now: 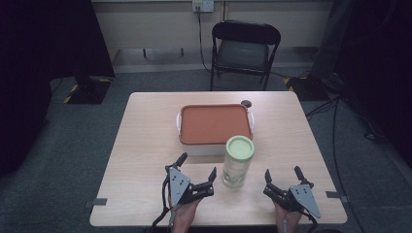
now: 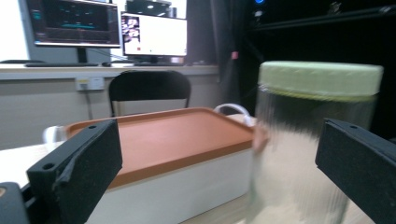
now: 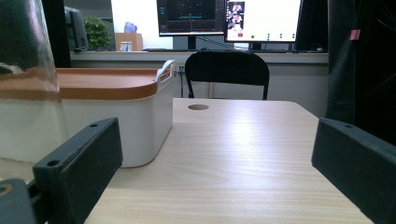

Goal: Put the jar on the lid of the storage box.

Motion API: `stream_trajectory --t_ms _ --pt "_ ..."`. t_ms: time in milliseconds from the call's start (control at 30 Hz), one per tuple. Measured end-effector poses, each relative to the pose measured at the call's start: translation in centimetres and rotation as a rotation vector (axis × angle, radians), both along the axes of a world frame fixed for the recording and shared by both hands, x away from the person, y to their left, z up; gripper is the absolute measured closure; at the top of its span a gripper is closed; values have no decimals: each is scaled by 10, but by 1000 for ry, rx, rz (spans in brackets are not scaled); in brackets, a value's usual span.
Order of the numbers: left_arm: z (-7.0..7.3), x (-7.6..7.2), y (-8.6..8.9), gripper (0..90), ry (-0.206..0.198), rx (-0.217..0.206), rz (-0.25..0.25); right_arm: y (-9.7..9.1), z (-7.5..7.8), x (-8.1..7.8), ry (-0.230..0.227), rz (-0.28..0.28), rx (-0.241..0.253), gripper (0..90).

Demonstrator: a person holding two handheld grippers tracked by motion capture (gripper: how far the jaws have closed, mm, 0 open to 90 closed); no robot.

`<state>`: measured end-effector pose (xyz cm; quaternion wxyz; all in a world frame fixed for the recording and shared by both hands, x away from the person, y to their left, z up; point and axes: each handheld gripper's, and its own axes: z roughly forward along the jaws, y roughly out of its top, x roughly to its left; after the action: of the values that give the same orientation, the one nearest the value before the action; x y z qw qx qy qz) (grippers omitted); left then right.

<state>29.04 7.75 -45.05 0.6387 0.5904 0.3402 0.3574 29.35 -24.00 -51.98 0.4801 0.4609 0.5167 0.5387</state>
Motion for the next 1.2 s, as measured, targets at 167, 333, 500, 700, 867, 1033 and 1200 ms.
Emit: stream_trajectory --t_ms 167,333,500,700,867,1033,1200 --pt "1 1 -10 0 9 3 -40 0 0 0 0 0 0 11" --pt "3 2 -16 1 20 -10 -57 0 0 0 2 0 0 11" --pt "4 4 -23 2 26 -2 -66 0 0 0 -1 0 1 9" --pt "8 7 -31 2 25 9 -82 0 0 0 0 1 1 9" --pt "12 9 -37 2 24 11 -106 0 0 0 0 1 0 9" --pt "15 11 -44 0 18 18 -128 0 0 0 0 1 0 9" --pt "15 13 -53 0 22 35 -140 0 0 0 4 0 -1 10"
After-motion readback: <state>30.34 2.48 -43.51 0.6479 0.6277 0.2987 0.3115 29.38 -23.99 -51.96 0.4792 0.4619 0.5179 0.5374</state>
